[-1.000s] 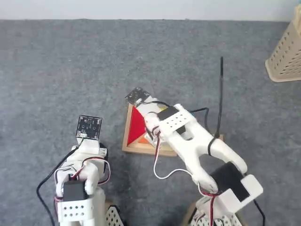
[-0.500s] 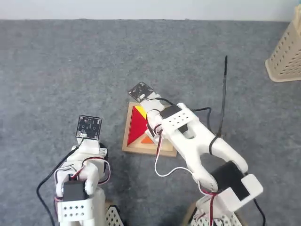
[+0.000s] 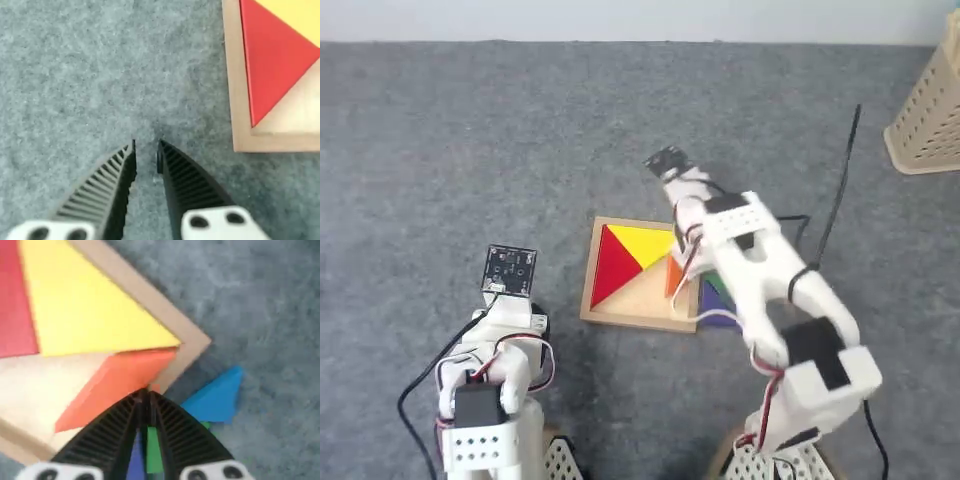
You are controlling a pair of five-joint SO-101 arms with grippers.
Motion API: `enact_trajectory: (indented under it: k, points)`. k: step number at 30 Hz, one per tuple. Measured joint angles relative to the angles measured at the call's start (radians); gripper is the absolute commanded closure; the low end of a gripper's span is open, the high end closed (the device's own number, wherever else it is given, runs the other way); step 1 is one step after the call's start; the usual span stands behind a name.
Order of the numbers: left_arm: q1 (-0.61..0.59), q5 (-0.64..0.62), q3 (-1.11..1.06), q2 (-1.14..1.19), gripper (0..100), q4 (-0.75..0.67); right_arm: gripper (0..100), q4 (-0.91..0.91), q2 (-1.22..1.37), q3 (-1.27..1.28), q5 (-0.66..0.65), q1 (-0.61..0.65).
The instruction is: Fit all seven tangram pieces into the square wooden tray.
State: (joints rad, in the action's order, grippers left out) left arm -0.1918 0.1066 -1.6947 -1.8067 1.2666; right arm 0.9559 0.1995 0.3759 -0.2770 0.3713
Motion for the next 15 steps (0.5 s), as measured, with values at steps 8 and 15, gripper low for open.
enact_trajectory:
  k: [8, 15]
  points:
    - [0.0, 0.0, 0.0, 0.0, 93, 0.0, 99.3, 0.094, 0.103, -0.16, -0.002, -0.011]
    - [0.0, 0.0, 0.0, 0.0, 93, 0.0, 99.3, 0.138, 0.04, -0.161, 0.035, -0.028]
